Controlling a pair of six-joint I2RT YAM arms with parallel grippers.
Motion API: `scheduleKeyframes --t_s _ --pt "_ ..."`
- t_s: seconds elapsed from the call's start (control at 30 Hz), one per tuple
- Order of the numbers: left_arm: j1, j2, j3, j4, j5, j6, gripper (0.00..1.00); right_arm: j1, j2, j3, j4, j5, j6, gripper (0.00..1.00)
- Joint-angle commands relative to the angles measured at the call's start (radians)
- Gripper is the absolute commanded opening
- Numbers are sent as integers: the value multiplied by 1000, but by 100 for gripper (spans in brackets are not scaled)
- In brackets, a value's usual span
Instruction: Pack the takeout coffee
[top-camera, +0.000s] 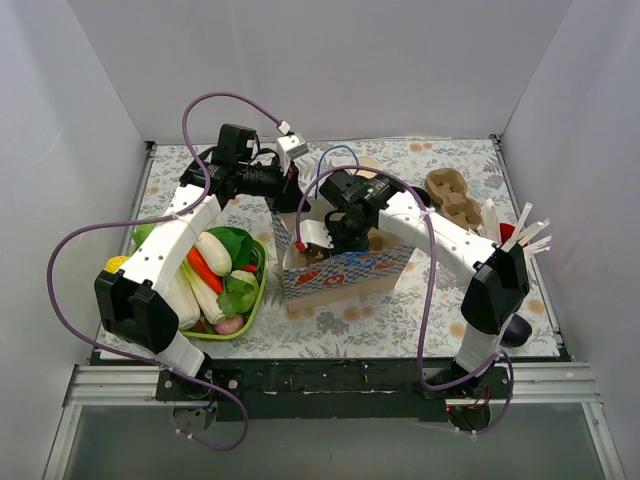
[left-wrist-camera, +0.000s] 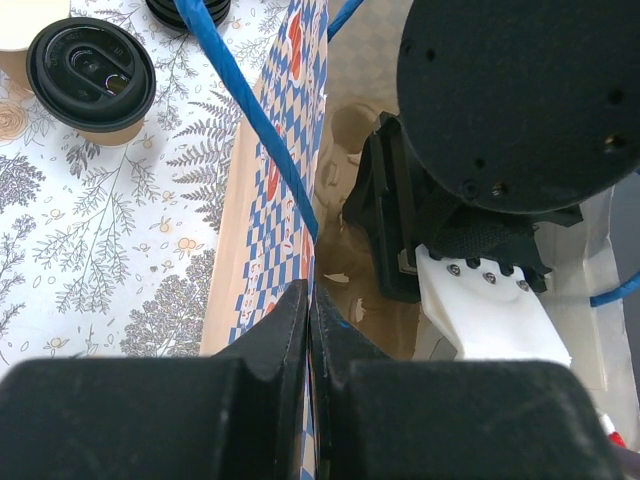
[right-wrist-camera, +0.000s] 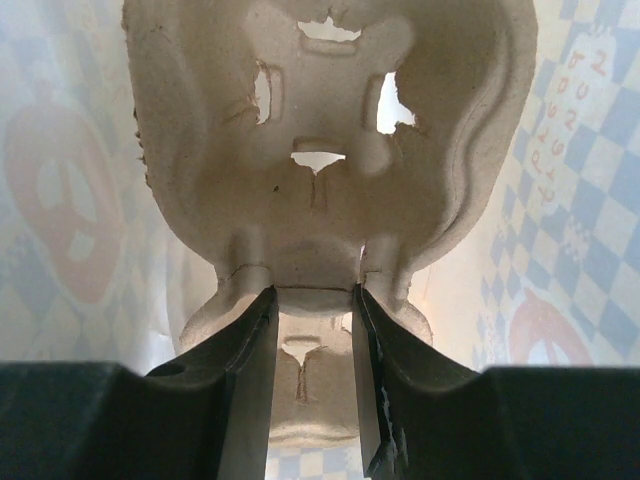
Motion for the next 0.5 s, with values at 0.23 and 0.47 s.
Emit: scheduleKeyframes --t_s 0.23,0.47 --pt "-2 -17 19 -7 15 41 0 -13 5 -81 95 -26 -71 1" --pt "-2 -11 23 -15 15 49 0 -22 5 -150 138 -45 -81 1"
